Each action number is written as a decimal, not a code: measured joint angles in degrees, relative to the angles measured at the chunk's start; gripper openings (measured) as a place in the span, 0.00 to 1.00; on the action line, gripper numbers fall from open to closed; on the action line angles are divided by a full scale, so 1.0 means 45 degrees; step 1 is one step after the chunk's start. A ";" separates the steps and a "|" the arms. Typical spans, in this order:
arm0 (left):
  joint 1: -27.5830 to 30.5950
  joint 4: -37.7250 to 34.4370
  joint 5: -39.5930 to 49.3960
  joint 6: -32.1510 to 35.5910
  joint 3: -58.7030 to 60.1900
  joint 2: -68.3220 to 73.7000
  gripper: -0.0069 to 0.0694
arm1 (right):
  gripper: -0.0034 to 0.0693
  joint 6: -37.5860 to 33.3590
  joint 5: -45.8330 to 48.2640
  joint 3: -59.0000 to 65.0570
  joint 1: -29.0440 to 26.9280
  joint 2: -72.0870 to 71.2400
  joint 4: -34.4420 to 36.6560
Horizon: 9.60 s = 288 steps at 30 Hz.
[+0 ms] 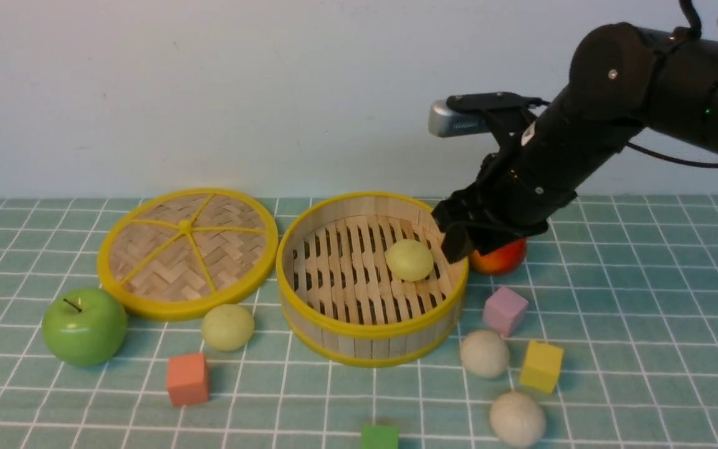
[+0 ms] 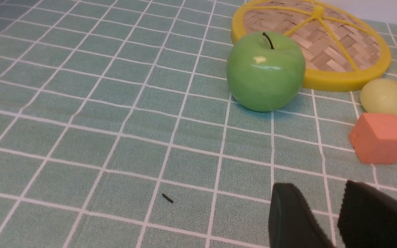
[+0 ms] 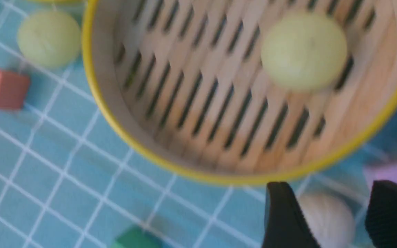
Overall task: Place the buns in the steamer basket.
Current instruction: Use the right arm to grab a steamed stuffed bun, then use the right arm to put the steamed stuffed bun into the steamer, then use the right arm to grab a steamed stuffed bun, then use the right arm to put the steamed stuffed bun into the steamer, then use the left arm to grab a steamed stuffed bun
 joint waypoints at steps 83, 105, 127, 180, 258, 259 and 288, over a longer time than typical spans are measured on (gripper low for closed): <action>0.0000 0.0000 0.0000 0.0000 0.0000 0.0000 0.40 | 0.63 0.1260 0.0570 0.1985 0.1034 -0.1672 -0.1073; 0.0000 0.0000 0.0000 0.0000 0.0000 0.0000 0.40 | 0.44 0.2861 -0.1414 0.5567 0.1034 -0.0911 -0.1862; 0.0000 0.0000 0.0000 0.0000 0.0000 0.0000 0.40 | 0.07 0.2546 -0.0792 0.4992 0.1034 -0.1012 -0.1487; 0.0000 0.0000 0.0000 0.0000 0.0000 0.0000 0.40 | 0.04 0.1525 0.3636 -0.5743 0.1023 -0.2859 -0.3873; 0.0000 0.0000 -0.0014 0.0000 0.0000 0.0000 0.40 | 0.09 0.2181 -0.7588 2.0304 -0.4285 -2.3875 -0.4638; 0.0000 0.0000 -0.0014 0.0000 0.0000 0.0000 0.40 | 0.09 0.2181 -0.7588 2.0304 -0.4285 -2.3875 -0.4638; 0.0000 -0.1458 -0.9599 -0.2636 -0.0815 0.0065 0.40 | 0.13 0.2181 -0.7585 2.0304 -0.4285 -2.3875 -0.4638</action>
